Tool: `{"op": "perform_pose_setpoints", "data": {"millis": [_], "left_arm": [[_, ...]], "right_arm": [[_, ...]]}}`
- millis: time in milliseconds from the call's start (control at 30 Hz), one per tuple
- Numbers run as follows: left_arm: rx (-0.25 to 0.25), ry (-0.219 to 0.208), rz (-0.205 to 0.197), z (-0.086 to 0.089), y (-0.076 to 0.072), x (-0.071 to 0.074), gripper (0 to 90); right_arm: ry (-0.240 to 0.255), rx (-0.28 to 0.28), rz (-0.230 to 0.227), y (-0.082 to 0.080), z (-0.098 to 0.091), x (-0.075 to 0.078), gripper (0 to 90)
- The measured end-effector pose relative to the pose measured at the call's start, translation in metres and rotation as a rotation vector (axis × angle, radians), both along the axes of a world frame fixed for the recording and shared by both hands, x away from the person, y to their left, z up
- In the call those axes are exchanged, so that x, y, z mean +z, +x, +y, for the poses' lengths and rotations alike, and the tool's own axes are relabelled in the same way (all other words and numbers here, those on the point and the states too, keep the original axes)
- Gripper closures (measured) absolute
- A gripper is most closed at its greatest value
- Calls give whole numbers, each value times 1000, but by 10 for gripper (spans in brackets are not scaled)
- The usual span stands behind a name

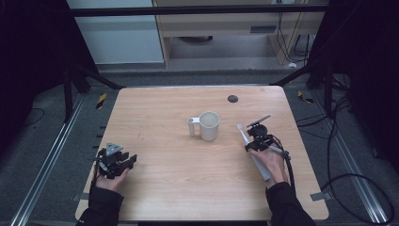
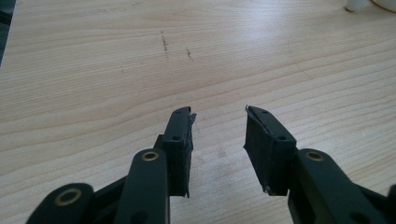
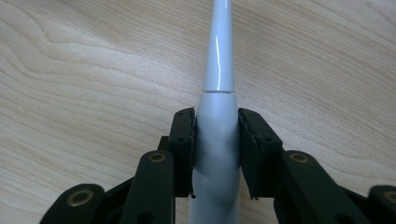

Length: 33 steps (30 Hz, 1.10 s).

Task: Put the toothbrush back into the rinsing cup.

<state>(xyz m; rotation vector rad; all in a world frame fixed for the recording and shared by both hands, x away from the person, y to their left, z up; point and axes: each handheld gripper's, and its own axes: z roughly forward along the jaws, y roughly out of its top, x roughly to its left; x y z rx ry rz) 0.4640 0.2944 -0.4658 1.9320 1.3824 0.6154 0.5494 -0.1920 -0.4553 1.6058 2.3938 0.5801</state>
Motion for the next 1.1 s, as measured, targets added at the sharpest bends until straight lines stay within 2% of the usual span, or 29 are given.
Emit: {"op": "perform_pose_setpoints", "data": {"millis": [267,533,900,1033,1067,1100], "left_arm": [[0,-1,-1,0,0,0,606],[-1,-1,-1,0,0,0,607],[-1,0,-1,-1,0,0,607],[-1,0,-3,-1,0,0,607],[0,0,-3,0,0,0,607],[1,0,-5,-1,0,0,606]], "right_arm": [[32,-9,-45,-7,-4,12,679],[93,-17,-126,-18,-11,29,679],[131,-30,-207,-28,-17,43,680],[152,-33,-253,-31,-18,51,680],[152,-33,-253,-31,-18,51,680],[163,-33,-282,-33,-18,54,680]]}}
